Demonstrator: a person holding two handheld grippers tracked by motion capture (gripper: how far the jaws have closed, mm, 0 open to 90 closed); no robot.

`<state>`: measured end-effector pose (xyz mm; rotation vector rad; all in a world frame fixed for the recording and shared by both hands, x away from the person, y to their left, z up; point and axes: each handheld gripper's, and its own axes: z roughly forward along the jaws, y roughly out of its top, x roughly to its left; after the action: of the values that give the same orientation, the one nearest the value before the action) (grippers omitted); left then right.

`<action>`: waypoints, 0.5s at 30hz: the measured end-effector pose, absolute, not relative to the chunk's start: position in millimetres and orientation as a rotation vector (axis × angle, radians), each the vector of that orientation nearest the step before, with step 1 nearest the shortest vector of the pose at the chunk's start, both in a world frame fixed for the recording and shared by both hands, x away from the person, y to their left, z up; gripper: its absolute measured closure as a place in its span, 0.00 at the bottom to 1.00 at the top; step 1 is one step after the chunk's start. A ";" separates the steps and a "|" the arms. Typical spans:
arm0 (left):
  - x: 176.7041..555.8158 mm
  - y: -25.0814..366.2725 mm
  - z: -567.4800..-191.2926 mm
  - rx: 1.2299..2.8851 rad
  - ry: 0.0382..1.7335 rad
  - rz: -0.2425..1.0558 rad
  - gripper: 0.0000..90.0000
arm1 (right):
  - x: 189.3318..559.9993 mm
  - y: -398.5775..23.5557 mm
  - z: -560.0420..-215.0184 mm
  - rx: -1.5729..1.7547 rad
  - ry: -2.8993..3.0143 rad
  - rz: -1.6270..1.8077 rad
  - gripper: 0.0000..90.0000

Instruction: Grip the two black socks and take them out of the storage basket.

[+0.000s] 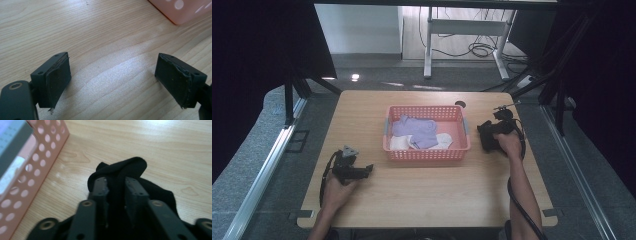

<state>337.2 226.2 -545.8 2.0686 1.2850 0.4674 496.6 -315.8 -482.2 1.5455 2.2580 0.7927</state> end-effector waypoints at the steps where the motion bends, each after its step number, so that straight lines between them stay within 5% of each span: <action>1: 337.1 226.1 -545.7 2.070 1.285 0.468 0.15 | 496.2 -316.0 -480.2 1.545 2.250 0.799 0.70; 9: 337.2 226.2 -545.8 2.068 1.285 0.467 0.15 | 496.4 -307.8 -465.8 1.495 2.261 0.817 0.43; 15: 337.1 226.2 -545.7 2.068 1.287 0.466 0.15 | 492.7 -300.8 -453.7 1.442 2.257 0.825 0.35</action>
<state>337.1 226.2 -545.7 2.0676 1.2866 0.4661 492.7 -300.8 -453.7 1.4423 2.2571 0.8253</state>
